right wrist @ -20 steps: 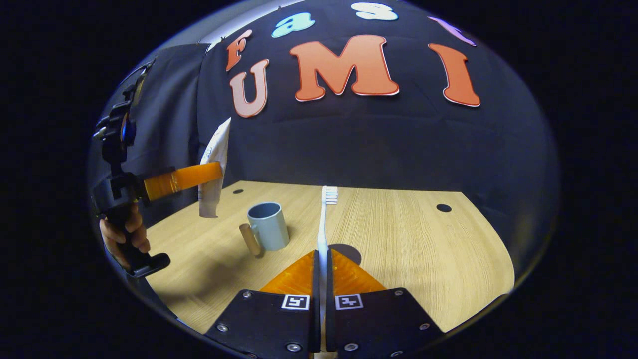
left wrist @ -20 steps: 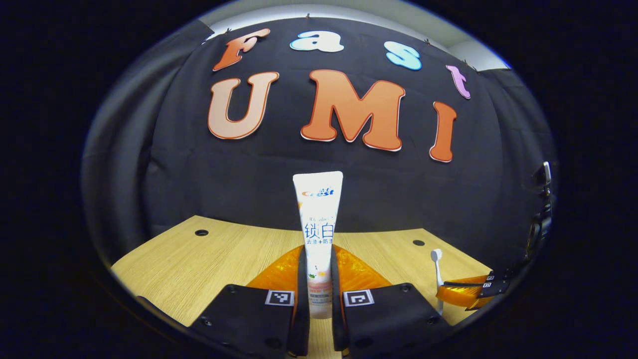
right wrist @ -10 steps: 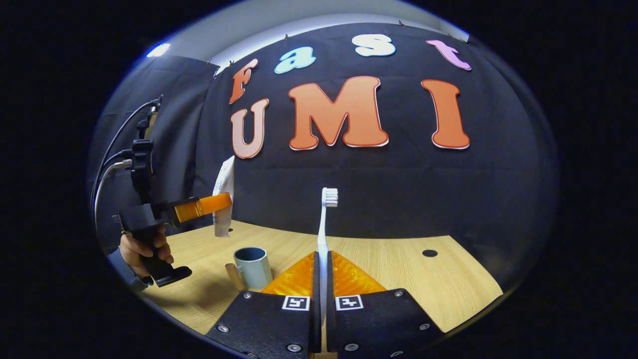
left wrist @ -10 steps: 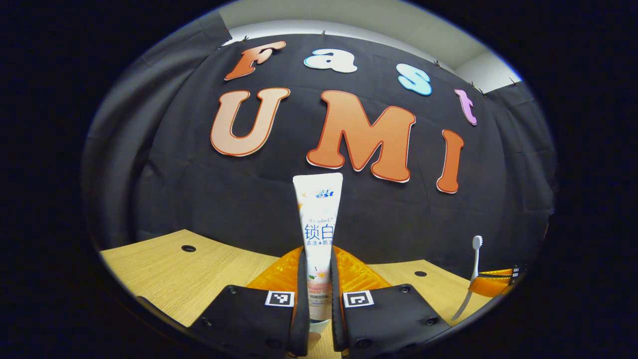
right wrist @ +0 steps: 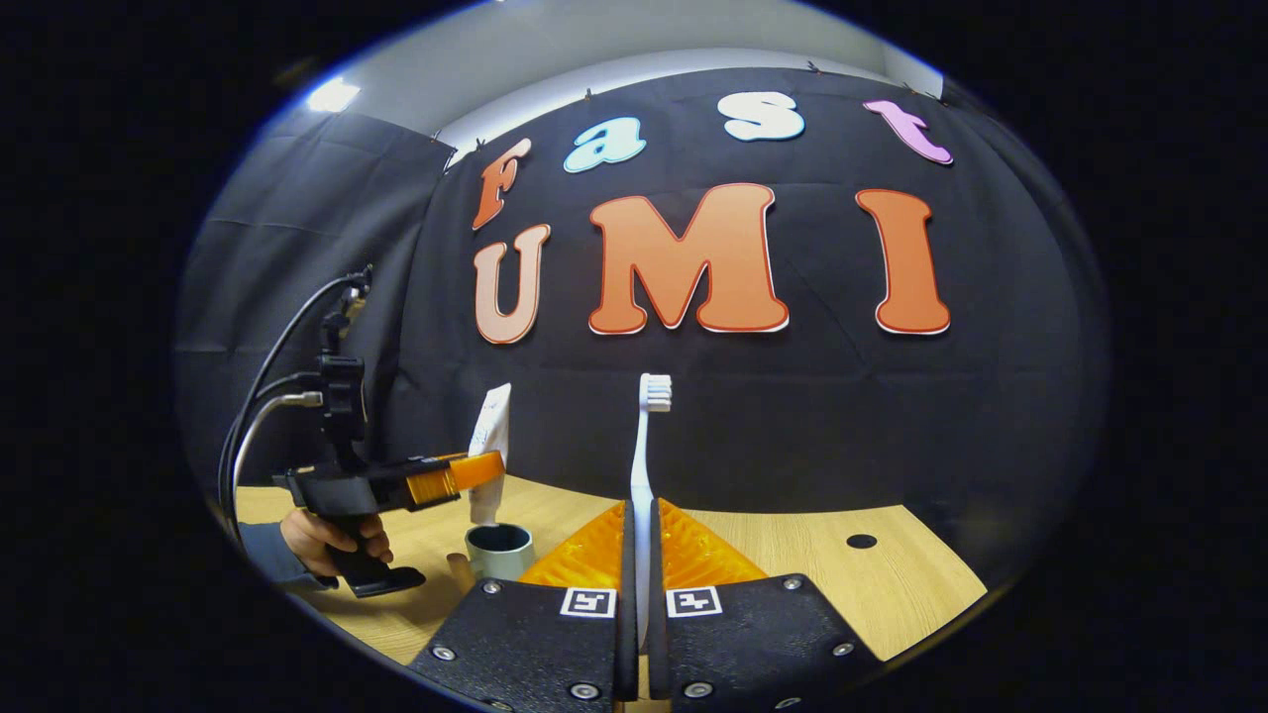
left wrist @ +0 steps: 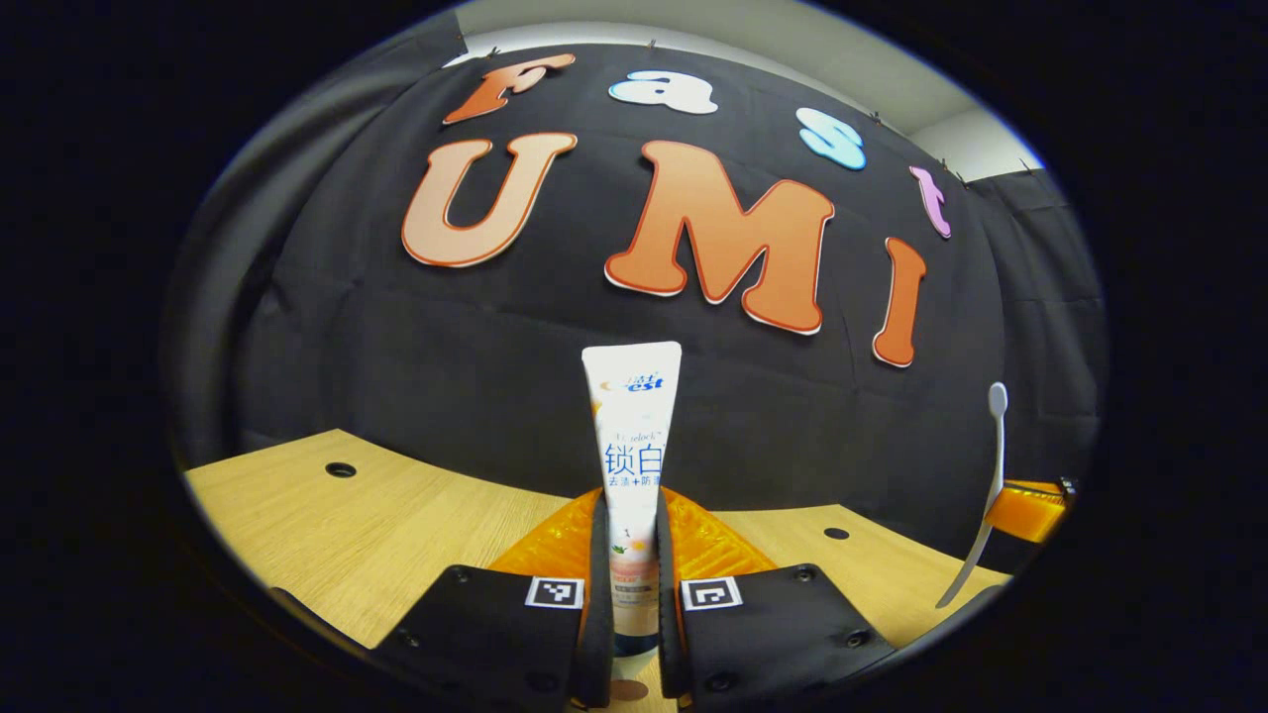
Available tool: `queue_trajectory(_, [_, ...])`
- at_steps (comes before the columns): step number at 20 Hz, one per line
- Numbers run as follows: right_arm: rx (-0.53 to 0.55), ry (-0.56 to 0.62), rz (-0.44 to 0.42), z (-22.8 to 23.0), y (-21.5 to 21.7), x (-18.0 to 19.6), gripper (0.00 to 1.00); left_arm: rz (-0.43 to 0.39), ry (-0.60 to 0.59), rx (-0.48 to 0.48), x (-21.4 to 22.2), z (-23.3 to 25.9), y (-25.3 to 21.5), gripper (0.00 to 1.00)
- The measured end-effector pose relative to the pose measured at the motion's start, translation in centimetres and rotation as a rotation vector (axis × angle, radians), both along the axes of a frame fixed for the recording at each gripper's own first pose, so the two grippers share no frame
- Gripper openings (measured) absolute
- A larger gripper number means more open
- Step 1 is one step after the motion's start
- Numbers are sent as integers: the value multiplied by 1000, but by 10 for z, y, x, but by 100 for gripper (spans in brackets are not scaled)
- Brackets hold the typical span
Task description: Put the toothbrush and toothpaste on the desktop into the cup, then pick up the cup and place it on the coaster on the desktop.
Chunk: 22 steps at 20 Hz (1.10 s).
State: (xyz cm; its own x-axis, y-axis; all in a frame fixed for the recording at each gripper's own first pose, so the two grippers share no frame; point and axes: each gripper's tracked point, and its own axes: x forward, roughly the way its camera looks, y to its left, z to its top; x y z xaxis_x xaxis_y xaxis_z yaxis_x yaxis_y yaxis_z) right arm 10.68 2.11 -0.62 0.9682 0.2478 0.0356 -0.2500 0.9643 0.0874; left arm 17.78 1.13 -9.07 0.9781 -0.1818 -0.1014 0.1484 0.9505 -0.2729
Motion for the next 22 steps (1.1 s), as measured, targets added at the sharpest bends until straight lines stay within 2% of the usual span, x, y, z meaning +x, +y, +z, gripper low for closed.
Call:
queue_trajectory(6, [29,-56,32,20,16,10,5,-10,62,-15,8,-33,5,23])
queue_trajectory(11, [64,-108,79,34,41,19,5,-21,91,14,1,-45,9,30])
queue_trajectory(16, [118,-91,120,32,65,33,4,-44,138,38,-10,-63,11,33])
queue_trajectory(20, [153,-85,135,31,79,43,5,-35,79,70,-22,-46,17,37])
queue_trajectory(21, [164,-85,134,29,82,46,4,-35,75,75,-25,-43,19,31])
queue_trajectory(22, [180,-86,144,31,86,46,5,-28,70,76,-29,-40,23,34])
